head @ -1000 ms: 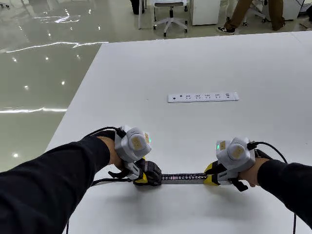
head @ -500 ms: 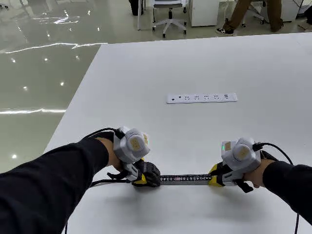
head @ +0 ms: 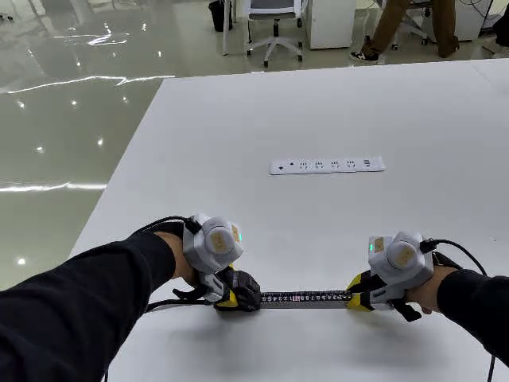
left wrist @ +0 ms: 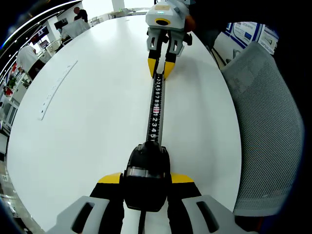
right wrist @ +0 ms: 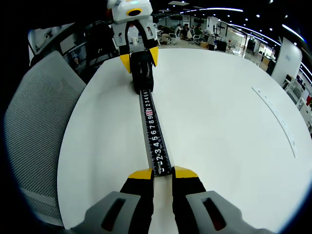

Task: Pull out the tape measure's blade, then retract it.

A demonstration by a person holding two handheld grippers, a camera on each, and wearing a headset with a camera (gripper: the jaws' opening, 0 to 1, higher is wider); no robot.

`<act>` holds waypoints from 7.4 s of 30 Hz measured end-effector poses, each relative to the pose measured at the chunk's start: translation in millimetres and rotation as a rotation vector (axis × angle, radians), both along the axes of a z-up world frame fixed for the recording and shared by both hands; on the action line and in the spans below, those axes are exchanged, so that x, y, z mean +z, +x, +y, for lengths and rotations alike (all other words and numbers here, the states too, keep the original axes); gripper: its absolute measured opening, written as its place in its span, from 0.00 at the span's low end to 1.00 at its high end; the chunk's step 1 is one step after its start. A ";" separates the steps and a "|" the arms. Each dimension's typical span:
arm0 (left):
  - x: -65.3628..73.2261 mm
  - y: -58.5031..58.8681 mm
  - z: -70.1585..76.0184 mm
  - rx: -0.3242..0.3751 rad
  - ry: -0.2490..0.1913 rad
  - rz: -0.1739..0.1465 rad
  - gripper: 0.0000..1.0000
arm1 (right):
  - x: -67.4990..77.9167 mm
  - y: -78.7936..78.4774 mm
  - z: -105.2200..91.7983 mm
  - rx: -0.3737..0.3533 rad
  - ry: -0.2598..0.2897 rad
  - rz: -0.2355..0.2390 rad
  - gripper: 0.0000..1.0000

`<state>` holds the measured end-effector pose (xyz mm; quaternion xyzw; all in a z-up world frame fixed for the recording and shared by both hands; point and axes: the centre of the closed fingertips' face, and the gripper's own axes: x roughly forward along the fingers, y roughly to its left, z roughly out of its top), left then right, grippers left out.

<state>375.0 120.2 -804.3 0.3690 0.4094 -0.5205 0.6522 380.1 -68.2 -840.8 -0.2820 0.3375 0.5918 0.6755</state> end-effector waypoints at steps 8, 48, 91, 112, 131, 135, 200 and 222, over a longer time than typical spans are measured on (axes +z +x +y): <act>-0.1 0.3 0.0 0.001 0.000 0.001 0.30 | 0.6 1.7 -9.9 -0.014 0.000 0.005 0.08; 0.2 0.2 0.0 0.009 -0.002 -0.005 0.30 | 2.7 0.6 -49.7 -0.050 -0.022 0.014 0.08; -0.1 0.2 -1.6 0.012 -0.011 -0.017 0.30 | 1.1 0.8 -66.9 -0.074 -0.037 0.021 0.08; -0.3 0.7 -2.5 0.006 -0.019 -0.015 0.30 | 1.8 -0.7 -66.0 -0.074 -0.041 0.024 0.09; 7.3 2.5 -0.6 0.134 -0.165 -0.089 0.32 | 5.6 -2.1 -66.7 -0.170 -0.032 -0.023 0.10; 10.8 10.8 8.0 0.263 -0.239 -0.157 0.43 | 6.7 7.9 -73.9 -0.299 0.006 -0.084 0.17; 61.7 -98.7 122.0 0.821 -0.646 -0.288 1.00 | 83.0 -101.4 -183.2 -0.612 0.169 -0.237 1.00; 70.1 -89.2 108.1 0.890 -0.613 -0.308 1.00 | 83.3 -95.0 -175.0 -0.544 0.123 -0.240 1.00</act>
